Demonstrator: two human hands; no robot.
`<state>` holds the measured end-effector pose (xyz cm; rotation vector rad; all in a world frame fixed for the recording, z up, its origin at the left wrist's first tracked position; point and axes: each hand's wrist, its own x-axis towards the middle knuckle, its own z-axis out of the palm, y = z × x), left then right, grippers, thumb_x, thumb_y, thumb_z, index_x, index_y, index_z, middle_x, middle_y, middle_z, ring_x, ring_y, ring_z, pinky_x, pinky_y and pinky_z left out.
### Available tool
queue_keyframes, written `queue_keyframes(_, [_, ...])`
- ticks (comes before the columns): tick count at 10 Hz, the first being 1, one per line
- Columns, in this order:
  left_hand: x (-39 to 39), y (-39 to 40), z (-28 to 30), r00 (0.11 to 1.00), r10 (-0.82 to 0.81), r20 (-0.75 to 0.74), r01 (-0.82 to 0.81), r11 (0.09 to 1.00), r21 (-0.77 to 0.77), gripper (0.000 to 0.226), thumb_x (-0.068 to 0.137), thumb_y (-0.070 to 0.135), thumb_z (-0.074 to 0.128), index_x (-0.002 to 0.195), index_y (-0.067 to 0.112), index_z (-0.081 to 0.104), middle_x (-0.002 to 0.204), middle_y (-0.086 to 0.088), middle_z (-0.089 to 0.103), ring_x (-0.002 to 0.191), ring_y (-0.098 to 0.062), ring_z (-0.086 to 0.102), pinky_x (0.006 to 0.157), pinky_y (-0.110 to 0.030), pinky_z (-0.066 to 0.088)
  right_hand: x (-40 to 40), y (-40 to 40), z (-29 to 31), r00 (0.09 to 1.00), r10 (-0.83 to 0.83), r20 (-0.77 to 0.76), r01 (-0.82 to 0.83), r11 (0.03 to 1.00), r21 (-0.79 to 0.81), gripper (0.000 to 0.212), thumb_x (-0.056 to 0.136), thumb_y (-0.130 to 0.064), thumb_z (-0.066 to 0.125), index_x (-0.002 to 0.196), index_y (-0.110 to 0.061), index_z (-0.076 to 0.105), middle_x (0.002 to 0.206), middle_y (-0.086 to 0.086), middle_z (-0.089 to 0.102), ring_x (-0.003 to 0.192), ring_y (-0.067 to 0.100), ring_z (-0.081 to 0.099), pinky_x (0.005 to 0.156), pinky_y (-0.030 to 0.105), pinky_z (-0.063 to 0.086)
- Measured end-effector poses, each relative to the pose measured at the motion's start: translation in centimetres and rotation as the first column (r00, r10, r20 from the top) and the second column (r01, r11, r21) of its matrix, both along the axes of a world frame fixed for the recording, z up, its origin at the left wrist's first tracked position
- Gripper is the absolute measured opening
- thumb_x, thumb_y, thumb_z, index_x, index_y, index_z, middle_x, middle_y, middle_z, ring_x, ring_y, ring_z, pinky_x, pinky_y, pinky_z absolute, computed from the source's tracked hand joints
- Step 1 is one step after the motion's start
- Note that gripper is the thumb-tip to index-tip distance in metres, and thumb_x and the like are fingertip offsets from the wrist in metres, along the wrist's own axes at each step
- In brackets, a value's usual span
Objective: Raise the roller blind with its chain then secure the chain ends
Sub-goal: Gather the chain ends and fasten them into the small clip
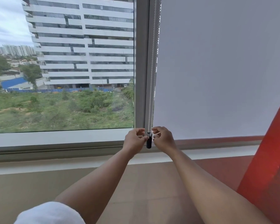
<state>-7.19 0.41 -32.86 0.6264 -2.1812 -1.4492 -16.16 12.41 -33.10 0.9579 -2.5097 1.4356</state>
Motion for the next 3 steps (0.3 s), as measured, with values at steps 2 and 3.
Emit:
queue_keyframes(2, [1.3, 0.5, -0.3, 0.999, 0.013, 0.053, -0.006, 0.992, -0.123, 0.043, 0.093, 0.030, 0.066, 0.134, 0.016, 0.061, 0.125, -0.001, 0.068, 0.113, -0.016, 0.064, 0.096, -0.031, 0.049, 1.1, 0.5, -0.7, 0.994, -0.110, -0.001, 0.110, 0.994, 0.003, 0.034, 0.088, 0.002, 0.048, 0.118, -0.005, 0.063, 0.121, 0.014, 0.060, 0.096, 0.019, 0.057, 0.081, 0.021, 0.041])
queue_keyframes(3, [2.1, 1.0, 0.1, 0.992, 0.060, 0.108, -0.024, 0.949, -0.314, 0.046, 0.097, 0.035, 0.056, 0.140, 0.018, 0.055, 0.139, -0.005, 0.062, 0.127, -0.024, 0.057, 0.102, -0.035, 0.046, 1.9, 0.7, -1.1, 0.988, -0.155, -0.023, 0.155, 0.988, 0.019, 0.033, 0.093, -0.013, 0.053, 0.125, -0.007, 0.058, 0.130, 0.008, 0.057, 0.115, 0.023, 0.056, 0.089, 0.028, 0.042])
